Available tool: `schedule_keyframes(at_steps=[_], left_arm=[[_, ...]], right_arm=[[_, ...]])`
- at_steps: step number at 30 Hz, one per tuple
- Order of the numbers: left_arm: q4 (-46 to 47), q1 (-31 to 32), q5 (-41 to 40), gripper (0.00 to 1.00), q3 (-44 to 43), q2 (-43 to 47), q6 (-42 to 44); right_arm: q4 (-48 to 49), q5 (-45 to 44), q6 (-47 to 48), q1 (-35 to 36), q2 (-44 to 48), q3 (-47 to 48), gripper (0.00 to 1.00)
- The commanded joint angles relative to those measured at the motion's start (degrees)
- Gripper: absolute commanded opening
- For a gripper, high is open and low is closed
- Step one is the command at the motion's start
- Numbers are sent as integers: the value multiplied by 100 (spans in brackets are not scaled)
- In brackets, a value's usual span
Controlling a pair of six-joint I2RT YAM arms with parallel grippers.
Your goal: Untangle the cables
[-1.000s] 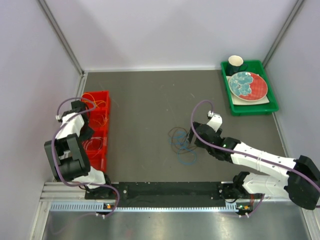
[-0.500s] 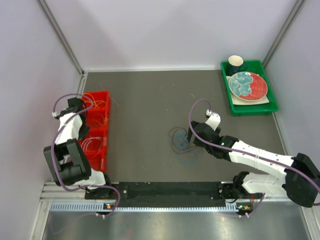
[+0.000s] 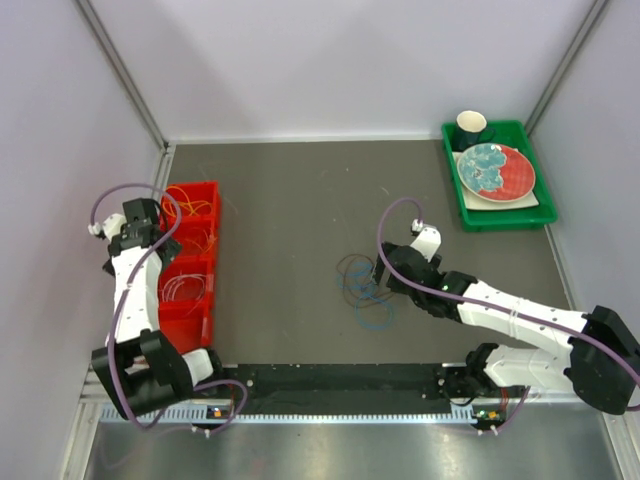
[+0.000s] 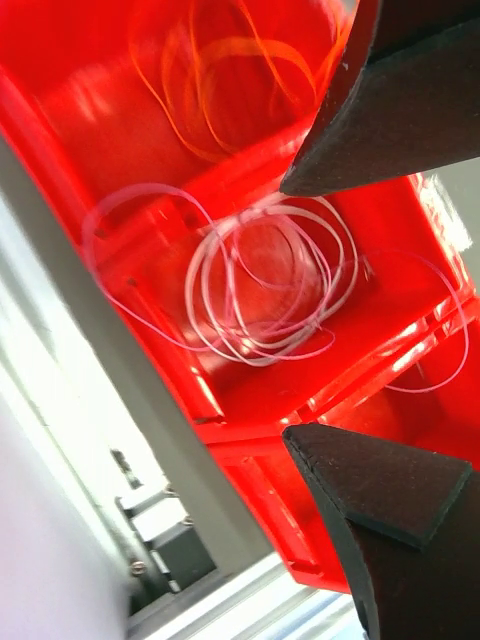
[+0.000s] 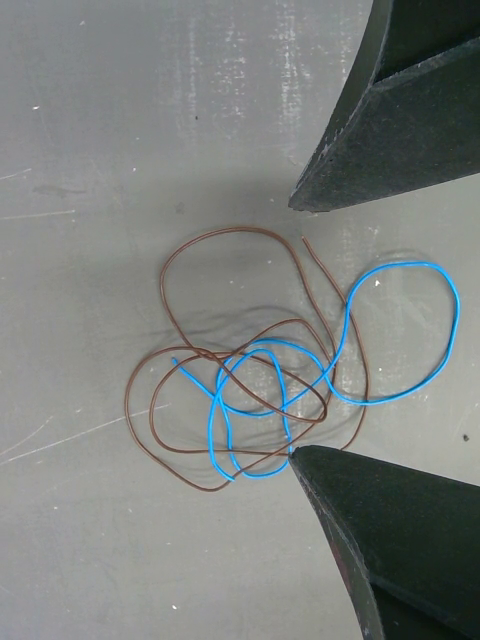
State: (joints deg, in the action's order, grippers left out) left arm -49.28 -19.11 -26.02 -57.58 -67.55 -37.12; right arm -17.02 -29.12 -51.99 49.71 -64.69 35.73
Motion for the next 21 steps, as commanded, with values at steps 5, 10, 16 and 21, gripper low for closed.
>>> schedule_keyframes(at_steps=[5,10,16,21], left_arm=[[322,-40,308,99,2,-654,232],[655,-48,19,98,36,-935,240],[638,-198,-298,89,-130,-1164,162],[542,-356,-448,81,-219,-1392,56]], right_arm=[[58,47,83,-32,-35,268,99],[67,56,83,-23,-62,295,99],[49,91,127,-32,-132,330,99],[-12,152,180,-32,-342,444,99]])
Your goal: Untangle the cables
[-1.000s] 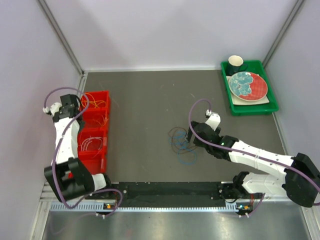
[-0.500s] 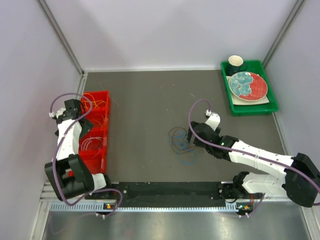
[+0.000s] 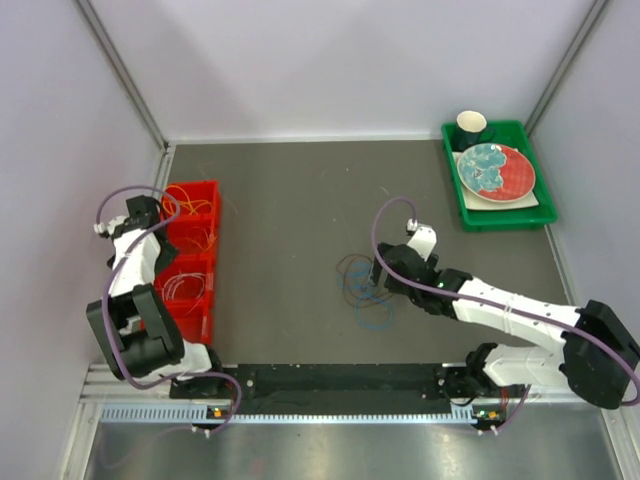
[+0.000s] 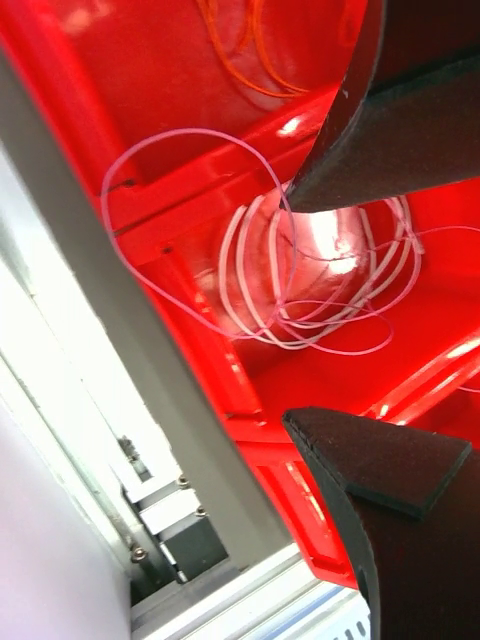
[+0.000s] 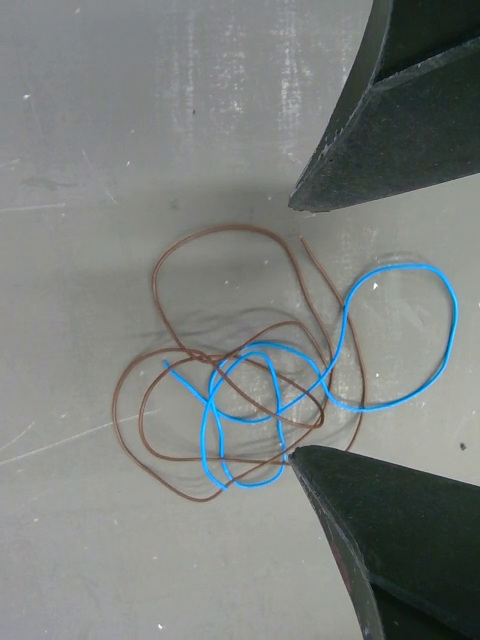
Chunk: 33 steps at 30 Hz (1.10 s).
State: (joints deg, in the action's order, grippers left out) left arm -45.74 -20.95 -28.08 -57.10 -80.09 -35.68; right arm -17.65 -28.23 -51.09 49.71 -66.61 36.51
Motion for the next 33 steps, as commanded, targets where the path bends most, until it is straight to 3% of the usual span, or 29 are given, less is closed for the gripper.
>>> schedule_keyframes(at_steps=[1,8,12,13,15,16,18,26,33], left_arm=[[240,-260,-94,79,-249,-199,-106],[486,-489,320,70,-266,-674,-132],[565,-629,504,57,-372,-937,-141],[583,-630,531,44,-389,-1025,-158],[583,-638,557,30,-459,-1087,-176],[583,-656,549,13,-477,-1087,-185],[557,-656,505,1,-556,-1000,-185],[215,-656,882,0,-443,-324,-246],[-242,-630,1296,0,-327,1002,-421]], right_arm=[[34,72,99,-32,-194,426,99],[-160,134,222,29,-660,778,96],[-265,2,240,161,-836,971,96],[-291,-33,240,170,-862,998,96],[-353,-51,257,197,-959,1086,96],[-371,-60,257,214,-1003,1112,96],[-432,-77,266,232,-1065,1182,96],[-450,-174,240,293,-1100,1200,96],[-441,-218,257,319,-1074,1200,96]])
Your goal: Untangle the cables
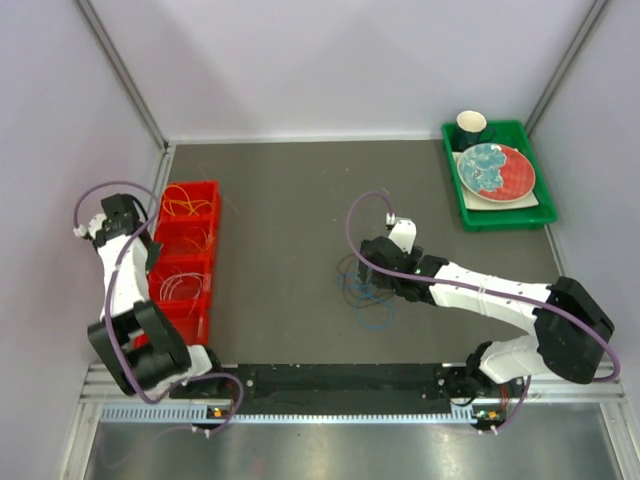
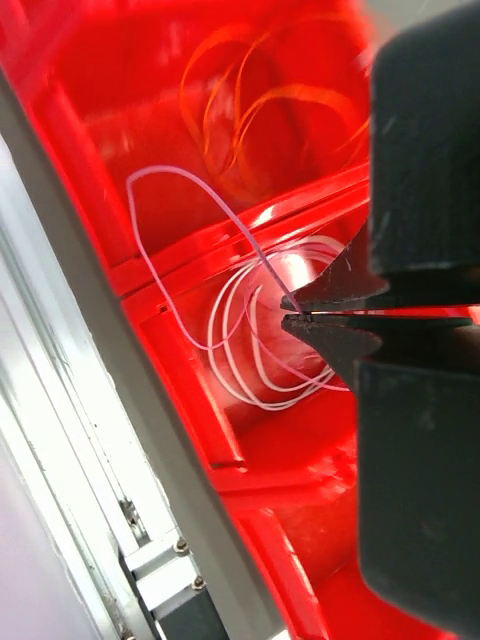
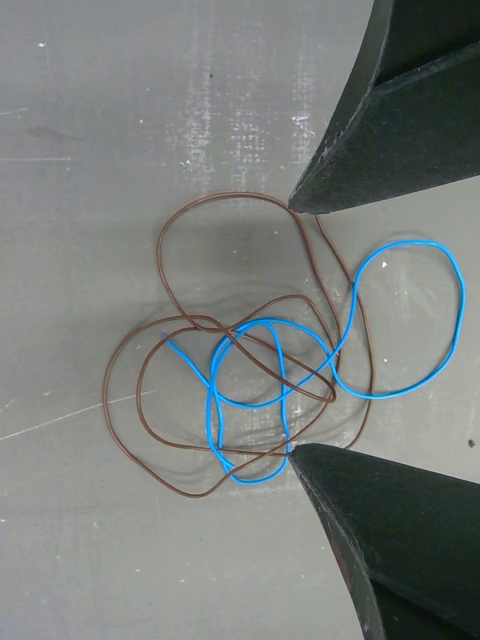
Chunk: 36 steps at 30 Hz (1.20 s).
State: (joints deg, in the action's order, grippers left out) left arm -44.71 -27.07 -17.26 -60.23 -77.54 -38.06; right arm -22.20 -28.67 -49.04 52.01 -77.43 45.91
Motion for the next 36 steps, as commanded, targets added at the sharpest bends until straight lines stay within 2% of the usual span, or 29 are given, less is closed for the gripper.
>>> schedule_keyframes(at_steps=[1,4,6,8,12,20,28,30,31,33,34,36], left_arm=[[-563,-26,188,0,-76,818,-219],[-1073,-26,109,0,-314,1029,-386],[-1136,-26,82,0,-157,1258,-482],[-1058,-18,91,0,280,1538,-544],[-566,-18,660,0,1047,1795,-500],[-451,-26,1014,0,1435,1611,-887],[-249,-26,1180,1,1338,1144,-580],[-188,-26,1303,8,1338,1328,-465],[-179,-18,1339,24,1321,1416,-448],[-47,-26,1548,37,1294,1776,-342],[-38,-9,1593,48,1225,1890,-307],[-73,-9,1655,57,1101,2084,-263]], right_arm=[[22,-174,43,99,17,252,96],[40,-192,52,108,70,217,96],[57,-183,43,108,131,164,96],[119,-192,35,108,237,77,96],[224,-157,34,108,395,-56,97],[233,-148,35,108,422,-73,97],[233,-148,43,108,387,-56,97],[233,-148,52,108,378,-47,97],[233,-148,52,108,360,-38,97],[233,-148,52,108,343,-30,97],[225,-148,61,108,342,-12,97],[216,-148,61,116,334,-12,97]])
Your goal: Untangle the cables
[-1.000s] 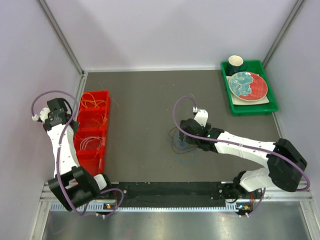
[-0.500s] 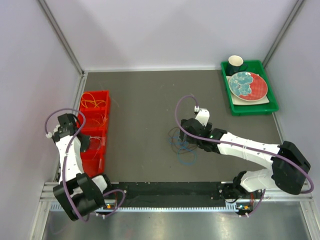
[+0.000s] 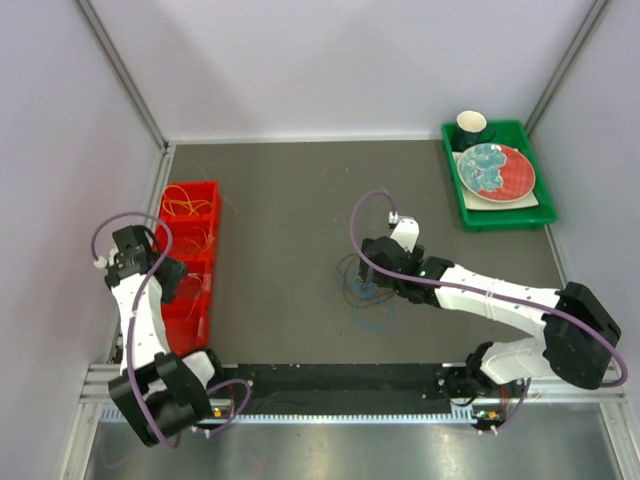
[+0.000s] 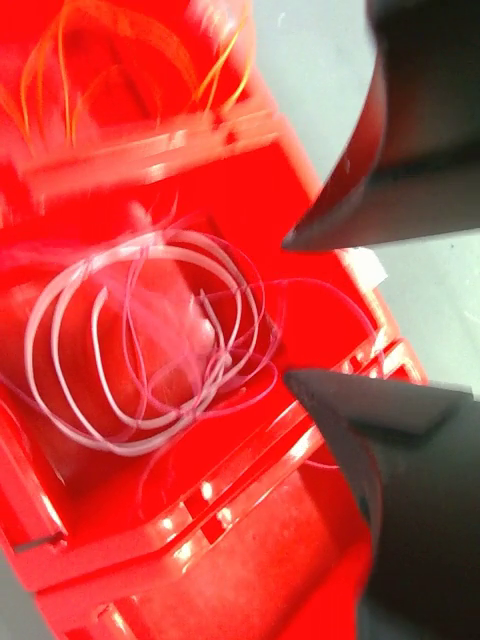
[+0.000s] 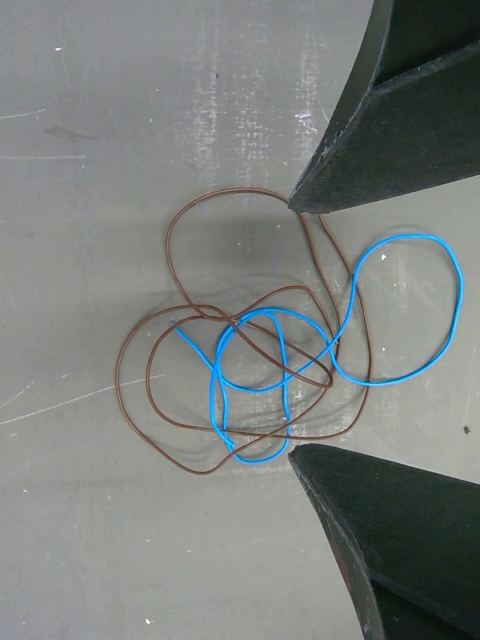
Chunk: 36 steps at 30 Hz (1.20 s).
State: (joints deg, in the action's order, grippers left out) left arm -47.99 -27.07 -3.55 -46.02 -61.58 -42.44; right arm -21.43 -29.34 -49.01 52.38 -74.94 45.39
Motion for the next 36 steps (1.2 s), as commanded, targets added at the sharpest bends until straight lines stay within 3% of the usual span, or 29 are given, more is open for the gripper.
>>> schedule_keyframes(at_steps=[1,9,13,17,28,36], left_arm=[[203,0,285,59,-468,524,174],[-27,123,882,79,-1005,831,51],[79,753,795,88,-1373,1025,-89],[166,1703,129,97,-1577,903,-370],[1045,5190,-998,88,-1770,-457,-512],[1774,6432,-796,79,-1893,-1663,-11]], right_arm=[[139,-80,59,62,84,49,97],[139,-89,59,71,84,49,97],[165,-107,41,71,137,23,97],[183,-151,23,71,216,-30,97],[438,-353,-170,71,945,-583,98],[333,-765,-494,71,1376,-821,99]])
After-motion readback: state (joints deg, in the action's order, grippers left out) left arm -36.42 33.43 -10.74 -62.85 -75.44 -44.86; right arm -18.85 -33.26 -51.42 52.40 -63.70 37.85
